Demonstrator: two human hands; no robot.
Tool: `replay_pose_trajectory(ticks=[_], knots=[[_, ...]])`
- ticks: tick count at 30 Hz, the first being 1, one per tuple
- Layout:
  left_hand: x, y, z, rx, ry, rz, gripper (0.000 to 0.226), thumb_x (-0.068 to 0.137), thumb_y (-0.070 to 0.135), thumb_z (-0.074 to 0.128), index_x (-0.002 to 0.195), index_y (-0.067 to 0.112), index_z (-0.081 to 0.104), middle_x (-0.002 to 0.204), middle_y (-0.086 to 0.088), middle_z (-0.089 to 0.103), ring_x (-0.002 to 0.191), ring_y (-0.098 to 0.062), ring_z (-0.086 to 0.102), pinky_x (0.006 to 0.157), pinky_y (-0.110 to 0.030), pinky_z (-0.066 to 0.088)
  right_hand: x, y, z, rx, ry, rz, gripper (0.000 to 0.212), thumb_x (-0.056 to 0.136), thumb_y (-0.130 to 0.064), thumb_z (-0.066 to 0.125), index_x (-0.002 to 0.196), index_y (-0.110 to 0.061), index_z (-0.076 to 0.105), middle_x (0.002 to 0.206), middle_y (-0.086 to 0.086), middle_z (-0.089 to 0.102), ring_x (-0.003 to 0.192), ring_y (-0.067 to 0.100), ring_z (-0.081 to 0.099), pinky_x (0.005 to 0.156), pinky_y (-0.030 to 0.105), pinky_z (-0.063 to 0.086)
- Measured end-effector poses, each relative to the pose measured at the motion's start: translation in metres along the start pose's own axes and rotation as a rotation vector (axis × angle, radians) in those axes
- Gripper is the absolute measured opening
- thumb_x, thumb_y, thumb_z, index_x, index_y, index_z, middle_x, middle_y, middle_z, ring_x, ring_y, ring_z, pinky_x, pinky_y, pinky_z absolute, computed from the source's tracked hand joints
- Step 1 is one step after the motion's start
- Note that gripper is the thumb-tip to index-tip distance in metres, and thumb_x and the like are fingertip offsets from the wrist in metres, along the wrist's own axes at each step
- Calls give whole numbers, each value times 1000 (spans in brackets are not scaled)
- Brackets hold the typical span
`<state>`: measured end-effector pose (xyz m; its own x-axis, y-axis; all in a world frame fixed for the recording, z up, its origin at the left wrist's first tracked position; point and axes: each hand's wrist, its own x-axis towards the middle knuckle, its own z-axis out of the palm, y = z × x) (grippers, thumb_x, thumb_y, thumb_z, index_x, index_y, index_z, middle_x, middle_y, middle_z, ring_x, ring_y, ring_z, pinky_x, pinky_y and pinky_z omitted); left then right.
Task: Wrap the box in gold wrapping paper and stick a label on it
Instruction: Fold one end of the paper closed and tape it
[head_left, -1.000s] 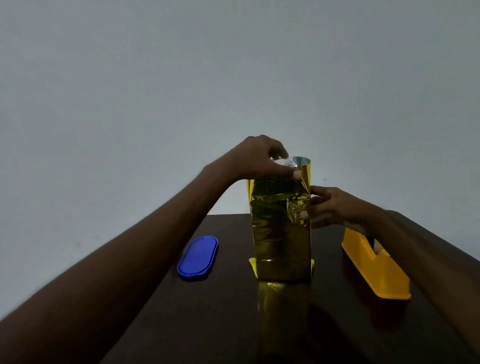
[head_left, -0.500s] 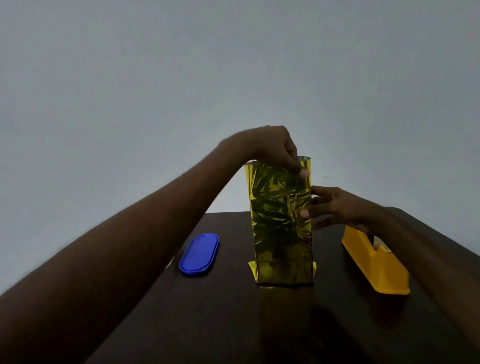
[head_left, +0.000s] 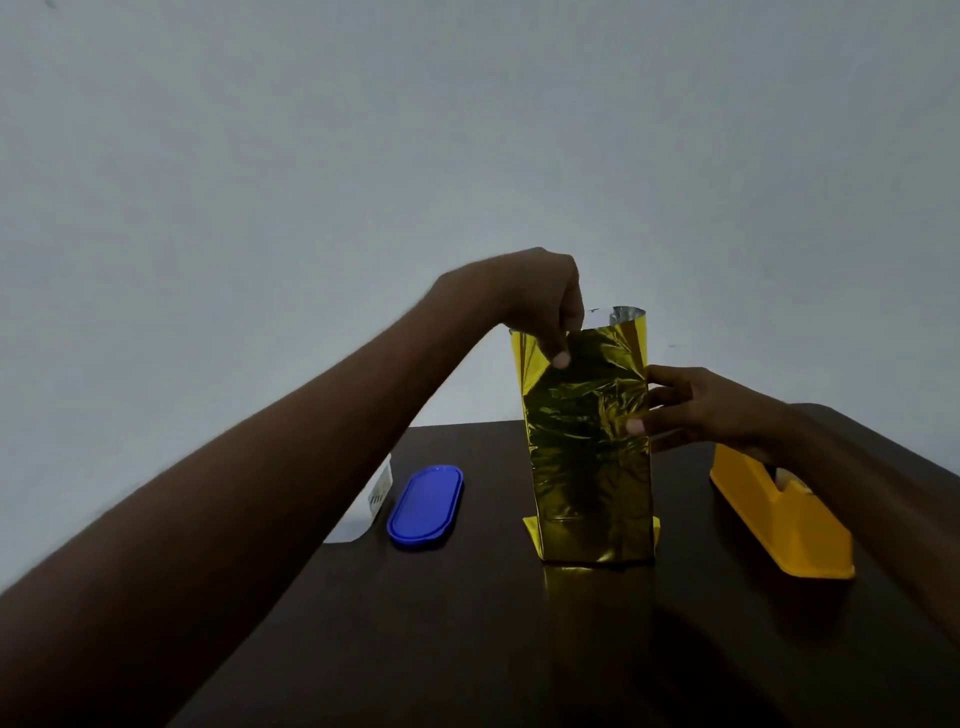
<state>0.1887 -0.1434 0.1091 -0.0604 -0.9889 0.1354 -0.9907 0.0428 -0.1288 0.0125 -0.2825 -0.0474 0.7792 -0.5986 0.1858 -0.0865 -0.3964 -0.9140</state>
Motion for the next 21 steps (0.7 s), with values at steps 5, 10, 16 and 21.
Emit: replay_pose_trajectory(ticks=[5,10,16,21], knots=[[-14,-5,-12,-82,113,38,13,74,17,81,85,23,79,76,5,74,72,1,66,78,-25,50,-1,2,-2,-8,9,-4,82,67,-18,81,139,-27,42,112,-4,65,101,20,68,83,37,59],[-17,-7,-3,-25,40,-4,35,66,32,88,98,24,75,80,14,69,78,-2,61,72,-23,46,0,3,-2,-21,6,-6,80,69,-18,82,138,-26,43,112,-2,66,100,20,69,82,36,60],[-22,-14,3,-33,144,5,26,72,6,80,94,19,78,78,7,73,69,4,62,66,-8,45,-2,5,-5,-47,-24,-15,82,64,-29,90,137,-24,51,115,3,72,106,20,69,94,49,54],[-40,-37,1,-216,385,-14,18,78,7,75,92,18,77,79,9,72,74,3,66,73,-6,47,-1,6,-4,-56,-20,-12,104,54,-38,90,146,-20,42,116,4,71,106,21,69,89,44,57]])
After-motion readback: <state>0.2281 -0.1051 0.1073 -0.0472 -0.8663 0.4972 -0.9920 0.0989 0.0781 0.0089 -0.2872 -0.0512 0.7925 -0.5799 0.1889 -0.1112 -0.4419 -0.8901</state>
